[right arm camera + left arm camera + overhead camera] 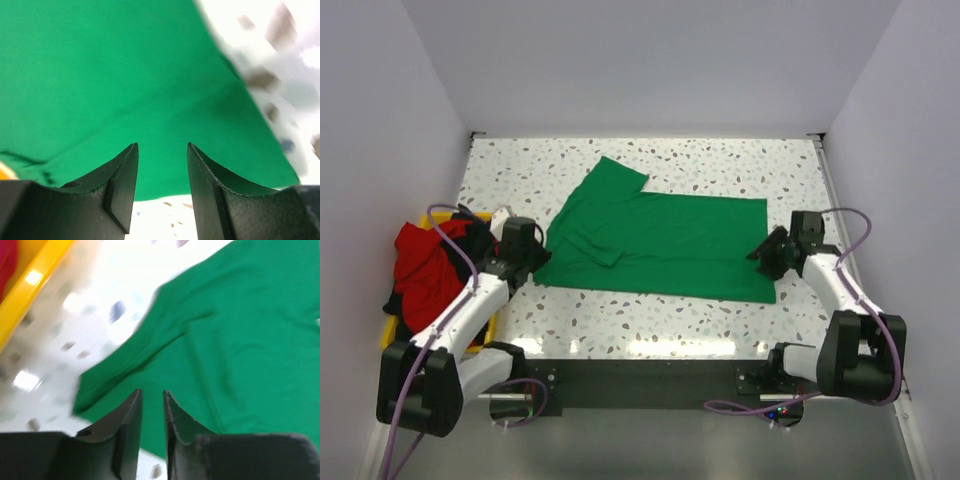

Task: Fold and stack the t-shirts
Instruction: Fold the tshirt

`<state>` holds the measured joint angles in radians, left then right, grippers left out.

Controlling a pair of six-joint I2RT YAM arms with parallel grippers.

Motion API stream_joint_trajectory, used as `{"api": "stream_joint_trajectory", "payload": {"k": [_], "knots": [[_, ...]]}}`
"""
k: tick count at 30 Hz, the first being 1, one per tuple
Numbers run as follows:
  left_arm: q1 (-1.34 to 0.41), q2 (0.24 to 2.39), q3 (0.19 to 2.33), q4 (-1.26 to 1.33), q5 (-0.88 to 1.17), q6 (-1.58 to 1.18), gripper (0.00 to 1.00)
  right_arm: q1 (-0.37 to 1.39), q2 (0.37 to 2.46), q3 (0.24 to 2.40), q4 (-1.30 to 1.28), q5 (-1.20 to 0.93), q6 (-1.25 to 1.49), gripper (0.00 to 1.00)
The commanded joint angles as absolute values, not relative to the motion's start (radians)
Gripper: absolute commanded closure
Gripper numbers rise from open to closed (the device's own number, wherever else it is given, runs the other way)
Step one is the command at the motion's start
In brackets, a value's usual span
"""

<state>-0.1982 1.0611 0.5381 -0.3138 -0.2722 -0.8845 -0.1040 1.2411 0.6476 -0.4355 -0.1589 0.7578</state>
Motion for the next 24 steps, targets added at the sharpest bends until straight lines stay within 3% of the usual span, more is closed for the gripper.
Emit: {"api": "stream_joint_trajectory", "payload": {"k": [1, 9, 12, 16, 19, 24], "knots": [[-0.192, 1.144, 0.769, -0.105, -0.214, -0.771, 0.71, -0.091, 1.271, 0.869, -0.381, -0.225, 0.681, 0.52], [-0.179, 1.808, 1.383, 0.006, -0.088, -0.579, 0.64, -0.075, 1.564, 1.202, -0.328, -0.298, 0.586, 0.52], [-0.179, 2.032, 1.729, -0.043, 0.055, -0.421, 0.56, -0.074, 1.653, 1.272, -0.285, -0.311, 0.578, 0.52], [-0.181, 2.258, 2.018, -0.193, 0.084, -0.254, 0.39, -0.074, 1.747, 1.388, -0.256, -0.325, 0.568, 0.52], [-0.181, 2.388, 2.153, -0.227, 0.115, -0.197, 0.37, -0.074, 1.811, 1.463, -0.252, -0.310, 0.569, 0.52], [-0.187, 2.465, 2.145, -0.150, 0.133, -0.166, 0.38, -0.072, 1.887, 1.540, -0.224, -0.322, 0.574, 0.52]]}}
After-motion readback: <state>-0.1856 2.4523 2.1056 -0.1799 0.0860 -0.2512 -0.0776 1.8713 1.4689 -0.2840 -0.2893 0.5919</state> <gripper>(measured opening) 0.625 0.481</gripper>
